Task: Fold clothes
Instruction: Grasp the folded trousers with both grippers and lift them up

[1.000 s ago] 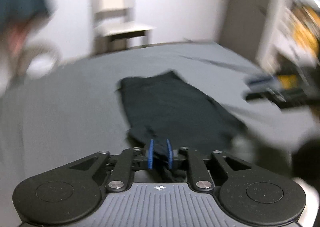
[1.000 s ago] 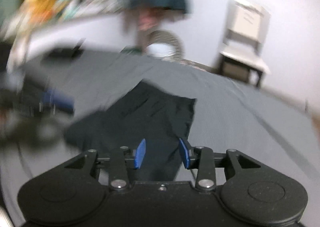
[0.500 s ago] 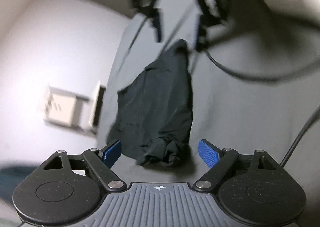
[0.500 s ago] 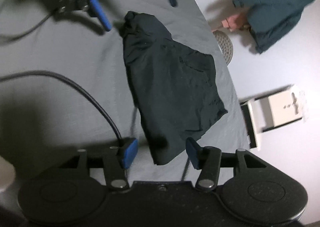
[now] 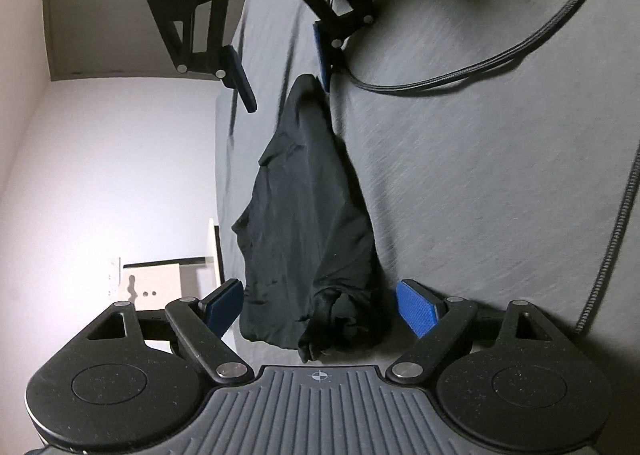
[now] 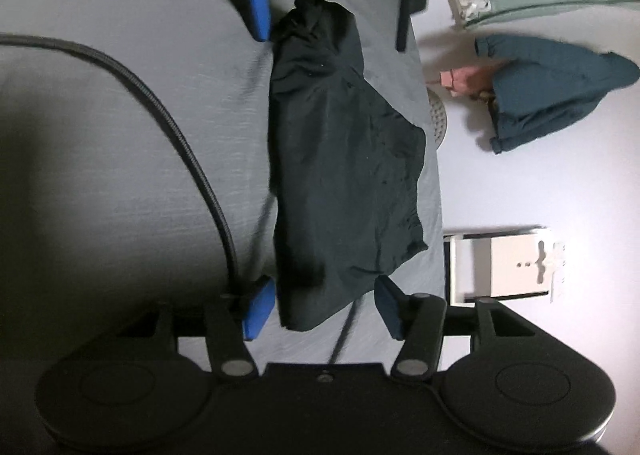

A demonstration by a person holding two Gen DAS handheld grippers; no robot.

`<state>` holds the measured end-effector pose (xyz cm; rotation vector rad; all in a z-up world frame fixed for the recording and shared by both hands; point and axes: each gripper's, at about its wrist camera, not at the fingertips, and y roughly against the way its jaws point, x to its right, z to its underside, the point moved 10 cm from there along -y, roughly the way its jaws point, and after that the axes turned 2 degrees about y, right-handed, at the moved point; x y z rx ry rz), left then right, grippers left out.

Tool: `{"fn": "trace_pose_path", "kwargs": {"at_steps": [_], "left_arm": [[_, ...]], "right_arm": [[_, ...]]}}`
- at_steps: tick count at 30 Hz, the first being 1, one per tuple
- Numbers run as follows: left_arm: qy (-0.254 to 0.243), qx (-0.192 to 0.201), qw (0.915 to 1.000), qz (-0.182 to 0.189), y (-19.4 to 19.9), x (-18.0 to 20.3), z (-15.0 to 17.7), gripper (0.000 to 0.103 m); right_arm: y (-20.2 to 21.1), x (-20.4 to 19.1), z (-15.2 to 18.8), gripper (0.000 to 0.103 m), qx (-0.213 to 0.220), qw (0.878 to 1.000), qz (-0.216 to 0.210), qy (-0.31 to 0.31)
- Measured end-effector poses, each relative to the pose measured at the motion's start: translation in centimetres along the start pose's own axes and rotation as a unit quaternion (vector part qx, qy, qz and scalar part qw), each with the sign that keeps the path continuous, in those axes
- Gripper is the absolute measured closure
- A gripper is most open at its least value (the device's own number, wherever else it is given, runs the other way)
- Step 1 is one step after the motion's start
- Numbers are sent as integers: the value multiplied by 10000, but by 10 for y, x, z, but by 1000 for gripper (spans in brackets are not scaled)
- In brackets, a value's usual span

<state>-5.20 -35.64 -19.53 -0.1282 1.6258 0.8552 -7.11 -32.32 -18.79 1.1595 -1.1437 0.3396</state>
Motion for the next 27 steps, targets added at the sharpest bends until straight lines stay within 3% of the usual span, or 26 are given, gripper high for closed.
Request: {"fn": "trace_pose_path", "kwargs": {"at_steps": [2,6,12,17,19,23,27], "left_arm": [[-115,-83,9999,-24,-6,0,-3,30],[-132,-100,9999,4,-12,-1,-8,38],[-55,-50,10000,43,-14,4,-10,52],[185,-58,9996,221,-13,1,-15,61],[324,-81,9990,306,-14,1,-9,67],[720,-193,9953,623,-20,0,5,83],[950,-196,9918,838,-22,-4,4,88]], "right_arm": [[-3,3,0,48,-5,9999,11,-117],[-9,4,-2,47,65,9998,155,-68],[-15,3,-7,47,124,9978,433,482],[-22,2,-12,48,98,9964,378,754],[-25,0,-14,54,180,9959,359,816],[-33,-10,-16,82,238,9934,393,1048],[-32,-10,-16,94,216,9963,255,791]]}}
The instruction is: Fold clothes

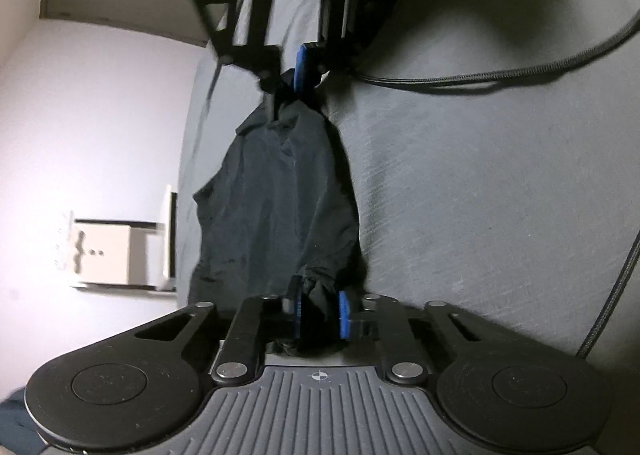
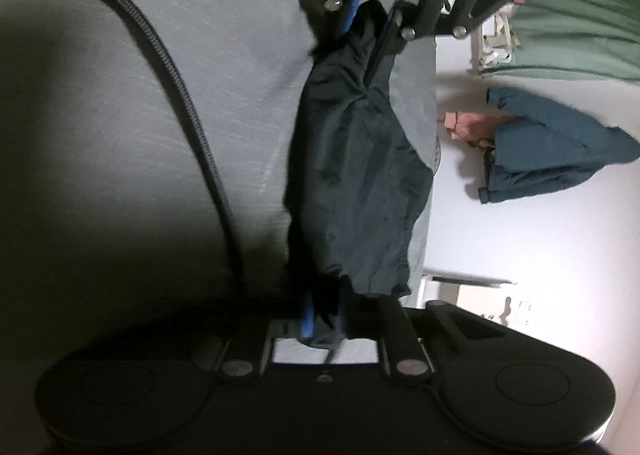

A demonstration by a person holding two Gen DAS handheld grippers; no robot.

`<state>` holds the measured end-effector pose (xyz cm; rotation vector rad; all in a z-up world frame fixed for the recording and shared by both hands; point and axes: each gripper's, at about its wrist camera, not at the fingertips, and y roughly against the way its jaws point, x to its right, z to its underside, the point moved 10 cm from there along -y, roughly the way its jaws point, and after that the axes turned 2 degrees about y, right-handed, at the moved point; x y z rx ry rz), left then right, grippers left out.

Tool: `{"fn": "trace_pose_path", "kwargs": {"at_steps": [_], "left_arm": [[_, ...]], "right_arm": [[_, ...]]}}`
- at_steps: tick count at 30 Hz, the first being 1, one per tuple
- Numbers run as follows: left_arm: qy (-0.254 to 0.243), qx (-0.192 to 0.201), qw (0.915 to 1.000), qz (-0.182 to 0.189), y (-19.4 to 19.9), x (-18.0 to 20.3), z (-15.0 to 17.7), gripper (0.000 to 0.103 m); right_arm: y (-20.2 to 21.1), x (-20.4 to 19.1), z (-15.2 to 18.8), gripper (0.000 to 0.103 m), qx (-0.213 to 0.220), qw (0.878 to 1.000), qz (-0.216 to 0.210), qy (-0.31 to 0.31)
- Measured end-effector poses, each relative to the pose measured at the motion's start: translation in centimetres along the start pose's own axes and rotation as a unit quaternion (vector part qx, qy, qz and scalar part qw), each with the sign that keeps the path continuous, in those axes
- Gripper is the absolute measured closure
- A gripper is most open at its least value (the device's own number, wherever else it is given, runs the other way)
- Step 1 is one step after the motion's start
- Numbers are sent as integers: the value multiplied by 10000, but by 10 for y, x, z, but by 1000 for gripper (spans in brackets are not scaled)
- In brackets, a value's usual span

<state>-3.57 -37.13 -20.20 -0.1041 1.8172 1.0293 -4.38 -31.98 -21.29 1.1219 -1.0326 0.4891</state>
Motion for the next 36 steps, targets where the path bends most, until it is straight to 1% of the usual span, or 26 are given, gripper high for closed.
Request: {"fn": "trace_pose_path", "kwargs": {"at_steps": [3,5,7,8,10,12,14,16,19,22,24,26,27,30,31,34,36], "left_arm": [[161,51,9998,103,5,-4,1,90],[243,110,9995,158,12,-7,3,91],[352,193,9989,232,22,-11,4,91],[405,235,9985,276,30,-11,3,91],[565,347,9971,370,59,-11,7,91],[723,409,9952,527,76,-13,8,91],[921,464,9920,724,91,-17,12,91],[1170,506,9865,1029,116,-15,21,91],[1533,531,9736,1604,150,3,31,91],[2038,504,9531,2180,164,6,38,91],[2346,496,9398,2434,164,1,47,91],[2711,508,9259,2583,158,-9,56,91],[2920,476,9175,2660,153,-14,60,91],[3591,502,8841,2947,141,-29,75,91],[3803,519,8714,3055,136,-33,81,91],[4314,529,8383,3291,121,-40,97,90],[4587,516,8204,3376,102,-47,103,90]], "right_arm": [[9,2,1,96,20,9997,-153,-174],[19,3,1,97,23,9991,-334,-251],[35,7,-1,98,78,9975,-517,-482],[43,9,-3,98,107,9964,-607,-583],[60,13,-8,98,195,9936,-804,-765],[76,18,-13,98,242,9908,-973,-908],[92,21,-18,98,259,9884,-1142,-969],[112,23,-27,98,358,9817,-1486,-1133],[134,22,-37,98,483,9713,-1966,-1249],[142,19,-43,98,554,9643,-2261,-1261],[133,27,-43,98,556,9546,-2495,-1532],[123,37,-42,98,558,9444,-2697,-1796],[118,43,-41,98,560,9394,-2783,-1922],[100,61,-39,98,554,9265,-3000,-2201],[93,68,-39,98,549,9219,-3073,-2296],[74,80,-37,98,458,9154,-3157,-2455],[56,88,-36,98,387,9101,-3237,-2558]]}}
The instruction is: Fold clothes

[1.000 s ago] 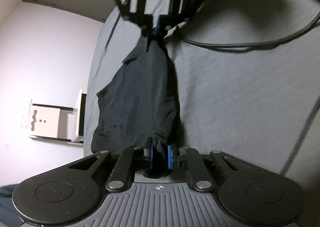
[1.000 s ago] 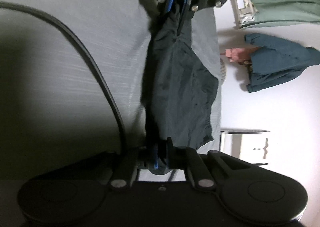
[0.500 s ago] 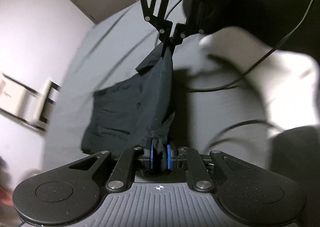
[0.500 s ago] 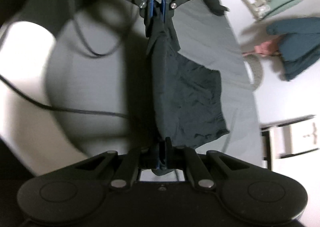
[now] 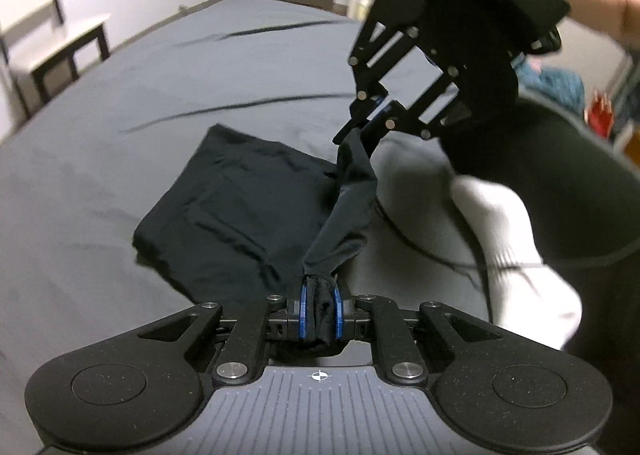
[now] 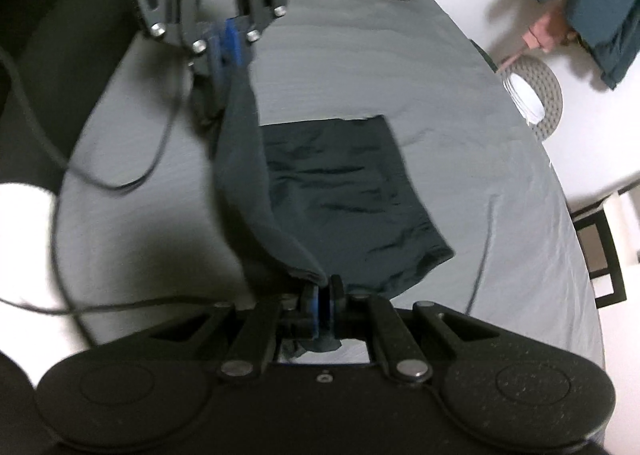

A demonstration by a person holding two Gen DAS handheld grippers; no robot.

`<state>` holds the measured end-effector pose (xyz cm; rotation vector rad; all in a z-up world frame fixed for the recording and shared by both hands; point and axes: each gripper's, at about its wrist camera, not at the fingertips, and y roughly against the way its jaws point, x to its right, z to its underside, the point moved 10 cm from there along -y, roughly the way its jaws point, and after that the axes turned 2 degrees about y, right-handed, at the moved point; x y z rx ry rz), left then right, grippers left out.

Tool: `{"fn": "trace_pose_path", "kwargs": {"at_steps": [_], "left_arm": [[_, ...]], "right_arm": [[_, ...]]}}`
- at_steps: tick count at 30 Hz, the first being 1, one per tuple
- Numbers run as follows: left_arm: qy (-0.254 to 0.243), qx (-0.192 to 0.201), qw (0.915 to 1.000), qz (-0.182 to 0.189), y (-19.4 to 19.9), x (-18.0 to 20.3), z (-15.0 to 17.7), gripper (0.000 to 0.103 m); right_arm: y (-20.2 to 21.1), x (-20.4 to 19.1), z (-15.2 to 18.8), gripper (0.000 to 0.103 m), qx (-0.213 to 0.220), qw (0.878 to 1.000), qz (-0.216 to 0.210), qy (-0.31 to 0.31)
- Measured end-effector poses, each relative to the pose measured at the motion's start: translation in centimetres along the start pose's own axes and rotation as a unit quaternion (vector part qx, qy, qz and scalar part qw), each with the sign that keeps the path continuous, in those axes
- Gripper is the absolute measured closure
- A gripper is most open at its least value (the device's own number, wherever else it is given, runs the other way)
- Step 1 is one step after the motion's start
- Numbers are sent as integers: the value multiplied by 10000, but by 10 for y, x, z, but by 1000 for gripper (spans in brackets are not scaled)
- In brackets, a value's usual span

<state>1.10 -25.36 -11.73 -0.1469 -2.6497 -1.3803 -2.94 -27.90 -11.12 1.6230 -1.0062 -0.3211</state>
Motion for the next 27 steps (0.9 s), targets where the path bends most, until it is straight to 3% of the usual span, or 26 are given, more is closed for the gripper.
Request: {"fn": "trace_pose_path", "kwargs": {"at_steps": [5,14,25,27], "left_arm": [[638,-20,9978,159,-21,-39,-9,90],[1226,-15,9924,110,-44,-96,-17,90],[1866,104,9821,246,-49,-115,-10,90],[2008,140,9791,284,-46,-117,-10,90]], "right_arm": [[-26,37,-5,98,-148,9990,-151,-384],[-66,84,-2,97,-237,9929,-330,-1117],[-71,109,7,97,36,9772,-648,-2020],[-70,115,12,89,150,9700,-675,-2333]]}}
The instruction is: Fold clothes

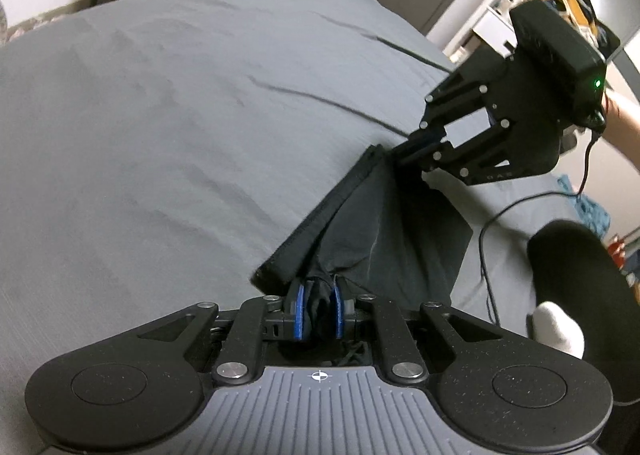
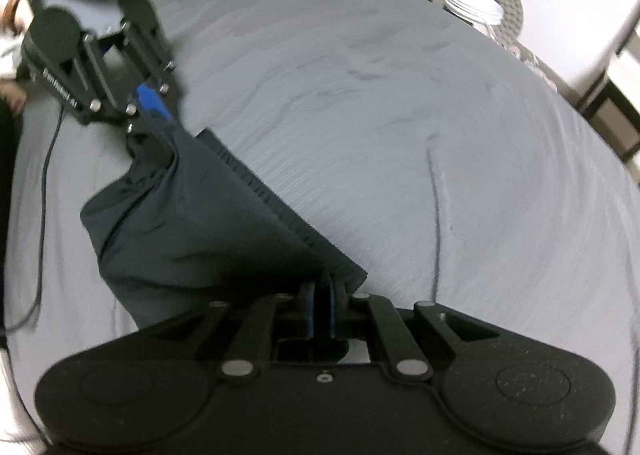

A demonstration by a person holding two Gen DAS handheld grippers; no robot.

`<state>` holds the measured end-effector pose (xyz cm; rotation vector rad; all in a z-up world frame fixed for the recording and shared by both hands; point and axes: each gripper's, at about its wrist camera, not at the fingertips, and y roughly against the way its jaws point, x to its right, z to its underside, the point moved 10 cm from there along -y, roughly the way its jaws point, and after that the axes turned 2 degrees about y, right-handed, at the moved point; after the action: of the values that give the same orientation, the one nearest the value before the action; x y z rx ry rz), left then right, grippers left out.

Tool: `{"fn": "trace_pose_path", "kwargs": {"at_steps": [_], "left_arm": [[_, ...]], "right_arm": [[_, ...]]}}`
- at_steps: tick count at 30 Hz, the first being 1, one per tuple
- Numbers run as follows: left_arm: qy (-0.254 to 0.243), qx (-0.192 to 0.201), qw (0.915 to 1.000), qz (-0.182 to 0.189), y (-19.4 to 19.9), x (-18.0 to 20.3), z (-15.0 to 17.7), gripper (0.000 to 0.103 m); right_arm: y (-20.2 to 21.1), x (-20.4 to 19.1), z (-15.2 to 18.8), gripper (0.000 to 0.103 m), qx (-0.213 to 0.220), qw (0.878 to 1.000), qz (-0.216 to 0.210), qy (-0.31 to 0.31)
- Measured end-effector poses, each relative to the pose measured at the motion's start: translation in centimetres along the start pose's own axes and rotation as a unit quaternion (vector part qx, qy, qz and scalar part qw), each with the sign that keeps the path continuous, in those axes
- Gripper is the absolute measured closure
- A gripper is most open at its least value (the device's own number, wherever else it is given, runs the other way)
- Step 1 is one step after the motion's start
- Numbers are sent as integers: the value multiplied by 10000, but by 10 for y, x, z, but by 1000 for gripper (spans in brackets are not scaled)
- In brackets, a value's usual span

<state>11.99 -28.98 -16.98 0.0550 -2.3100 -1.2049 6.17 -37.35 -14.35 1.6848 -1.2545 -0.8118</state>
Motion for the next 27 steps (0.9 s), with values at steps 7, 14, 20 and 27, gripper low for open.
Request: {"fn": "trace_pose_path", "kwargs": {"at_steps": [7,14,20,27], "left_arm": [[460,455,9979,-71,23,-11,-9,54],[886,1005,9903,-359,57,-11,3,41],[1706,1664,9654,-1055,53,-3,31,41],[2418,2398,9341,-1073,46,10,41,41]], "right_arm": [[19,28,9,72,656,9883,-100,-1376],[57,34,37,62,1583,9374,-186,-3095],[61,28,69,61,2357,8844,271,-4019],[52,29,70,62,2497,8856,243,-3909]]}}
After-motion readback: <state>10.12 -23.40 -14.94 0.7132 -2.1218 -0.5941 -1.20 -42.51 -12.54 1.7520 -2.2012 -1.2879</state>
